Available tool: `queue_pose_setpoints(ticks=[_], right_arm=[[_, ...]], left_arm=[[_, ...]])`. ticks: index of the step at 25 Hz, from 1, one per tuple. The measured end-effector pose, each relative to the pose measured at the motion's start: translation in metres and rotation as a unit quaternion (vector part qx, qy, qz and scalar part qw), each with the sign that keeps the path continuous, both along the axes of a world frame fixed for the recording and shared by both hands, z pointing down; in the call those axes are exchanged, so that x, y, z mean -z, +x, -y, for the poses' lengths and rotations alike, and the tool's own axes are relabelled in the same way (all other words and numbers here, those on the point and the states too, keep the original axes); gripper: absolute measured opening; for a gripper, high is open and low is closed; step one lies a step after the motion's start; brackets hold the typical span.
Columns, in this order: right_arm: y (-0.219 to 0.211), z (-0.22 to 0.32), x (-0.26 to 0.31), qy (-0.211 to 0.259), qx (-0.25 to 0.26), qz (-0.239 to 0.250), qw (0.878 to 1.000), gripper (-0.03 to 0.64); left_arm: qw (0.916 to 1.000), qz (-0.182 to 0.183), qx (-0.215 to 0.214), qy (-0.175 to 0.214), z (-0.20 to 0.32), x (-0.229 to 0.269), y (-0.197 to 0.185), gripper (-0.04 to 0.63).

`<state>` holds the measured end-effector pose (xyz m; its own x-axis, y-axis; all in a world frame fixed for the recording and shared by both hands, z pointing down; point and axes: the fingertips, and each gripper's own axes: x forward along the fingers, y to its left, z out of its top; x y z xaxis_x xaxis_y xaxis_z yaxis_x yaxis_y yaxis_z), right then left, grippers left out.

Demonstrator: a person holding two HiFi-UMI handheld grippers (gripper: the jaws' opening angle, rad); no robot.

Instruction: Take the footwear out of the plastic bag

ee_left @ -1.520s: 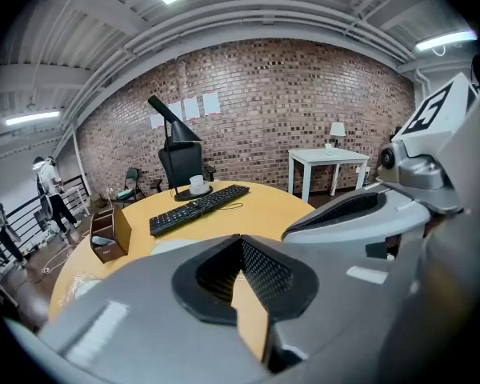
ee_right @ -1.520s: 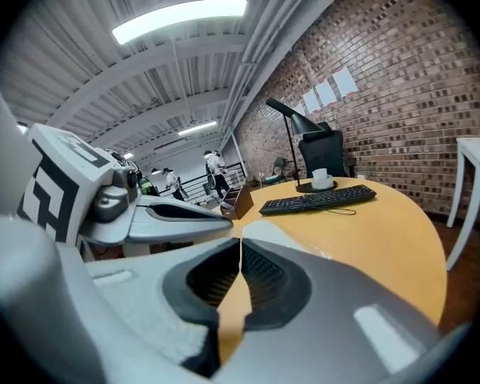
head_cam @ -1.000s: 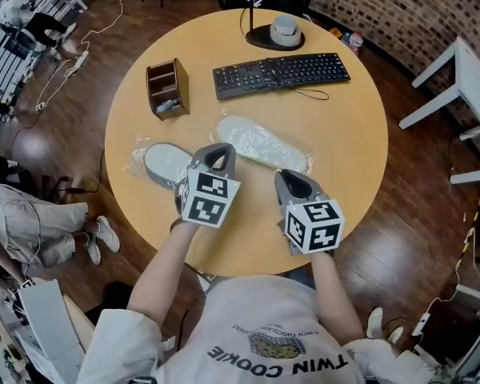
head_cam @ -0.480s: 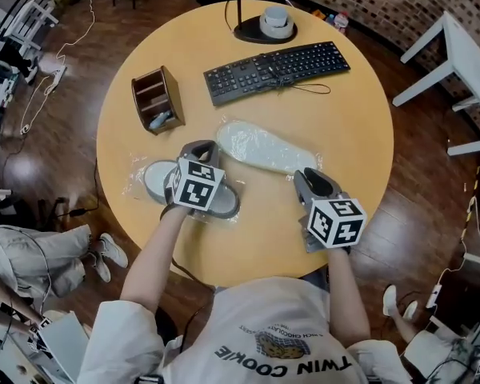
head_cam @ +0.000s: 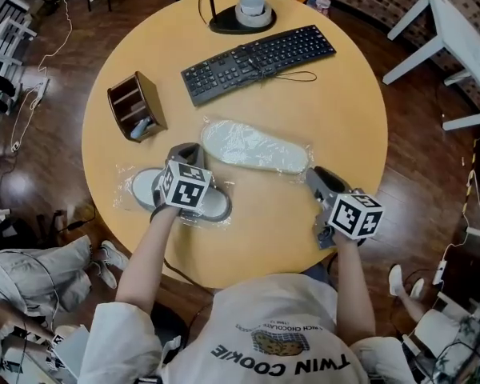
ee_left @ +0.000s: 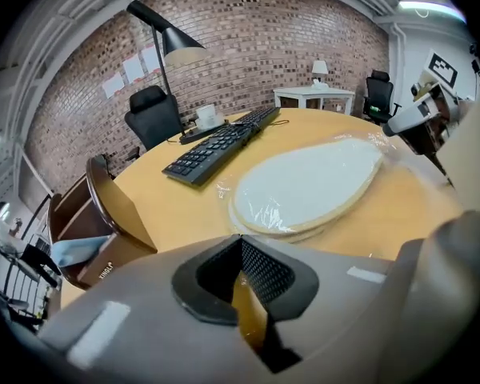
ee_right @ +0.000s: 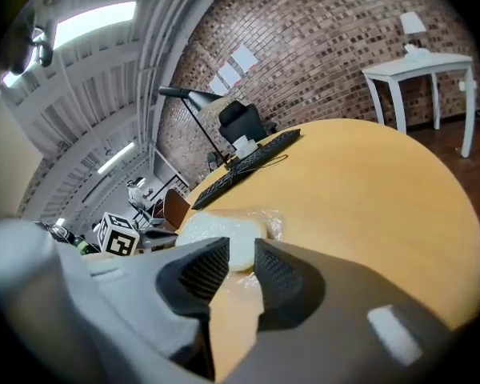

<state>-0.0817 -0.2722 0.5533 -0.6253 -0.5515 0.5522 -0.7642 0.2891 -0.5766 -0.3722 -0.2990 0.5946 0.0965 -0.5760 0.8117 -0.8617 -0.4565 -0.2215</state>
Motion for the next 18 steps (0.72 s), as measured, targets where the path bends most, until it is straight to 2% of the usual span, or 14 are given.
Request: queue_pose_setpoints(ticks=[7, 11, 14, 16, 18], right_arm=[[0.001, 0.003, -0.013, -0.031, 0.009, 0.030, 0.999, 0.087], [0.000, 0.007, -0.018, -0.042, 0.034, 0.022, 0.998, 0.087], [0.005, 0.010, -0.022, -0.040, 0.057, -0.005, 0.998, 0.087], [0.016, 0.014, -0.023, -0.036, 0.050, -0.012, 0.998, 0.087], [0.023, 0.017, -0.020, -0.033, 0.047, 0.001, 0.998, 0.087]], left_arm=[[0.9997, 0.021, 0.001, -0.016, 0.001, -0.007, 0.000, 0.005], [0.9997, 0.017, 0.004, -0.019, 0.001, -0.006, 0.001, 0.003], [0.9997, 0.014, 0.002, -0.020, 0.002, -0.006, 0.002, 0.003], [0.9997, 0.013, 0.000, -0.020, 0.002, -0.007, 0.003, 0.003], [0.9997, 0.013, -0.001, -0.020, 0.002, -0.007, 0.003, 0.003]])
